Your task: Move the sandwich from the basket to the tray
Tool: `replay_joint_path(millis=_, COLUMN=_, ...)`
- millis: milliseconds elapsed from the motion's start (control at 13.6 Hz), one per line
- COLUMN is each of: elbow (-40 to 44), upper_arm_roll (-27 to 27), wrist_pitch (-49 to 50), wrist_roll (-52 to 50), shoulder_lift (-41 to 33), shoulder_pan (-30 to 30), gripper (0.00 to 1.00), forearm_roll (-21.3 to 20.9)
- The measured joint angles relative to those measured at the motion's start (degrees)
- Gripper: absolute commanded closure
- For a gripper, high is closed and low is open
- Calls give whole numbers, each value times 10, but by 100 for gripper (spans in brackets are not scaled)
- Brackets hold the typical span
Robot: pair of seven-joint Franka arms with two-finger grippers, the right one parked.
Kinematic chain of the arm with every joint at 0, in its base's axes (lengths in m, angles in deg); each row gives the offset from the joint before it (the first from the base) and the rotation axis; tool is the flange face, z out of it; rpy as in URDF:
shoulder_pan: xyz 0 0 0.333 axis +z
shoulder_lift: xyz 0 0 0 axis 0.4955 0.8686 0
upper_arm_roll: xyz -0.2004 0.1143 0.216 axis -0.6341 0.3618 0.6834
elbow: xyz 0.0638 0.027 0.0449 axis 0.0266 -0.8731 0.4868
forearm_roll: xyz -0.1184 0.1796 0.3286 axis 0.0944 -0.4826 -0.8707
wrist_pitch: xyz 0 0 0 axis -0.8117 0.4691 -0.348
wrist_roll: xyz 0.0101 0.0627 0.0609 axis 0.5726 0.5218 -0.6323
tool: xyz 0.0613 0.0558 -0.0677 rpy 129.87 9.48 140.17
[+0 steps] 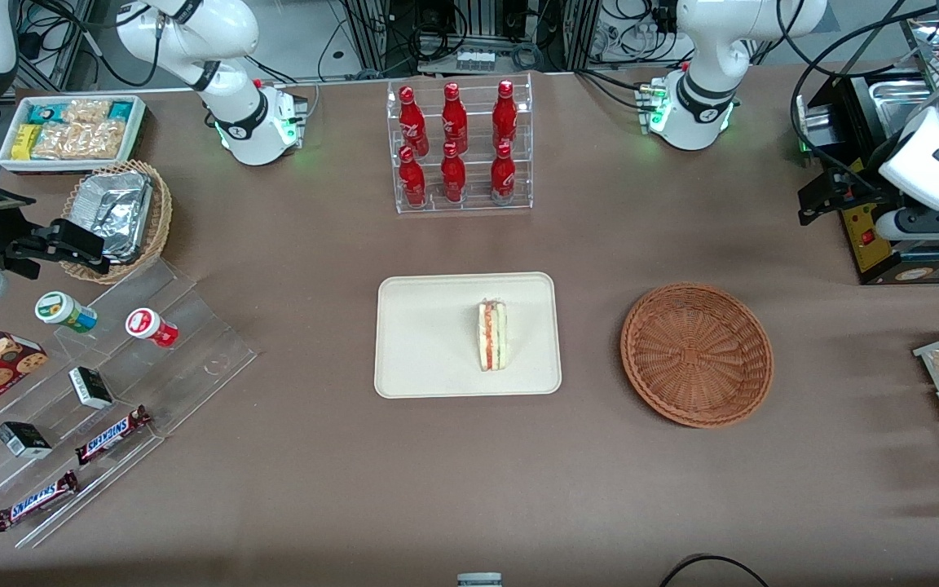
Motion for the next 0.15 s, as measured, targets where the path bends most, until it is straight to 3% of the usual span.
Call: replay_joint_path(millis=148, elbow=2, upper_arm_roll=0, wrist_pitch=0, wrist_roll=2, shoulder_lift=0, shoulder_pan=0, gripper=0, forearm_roll=0)
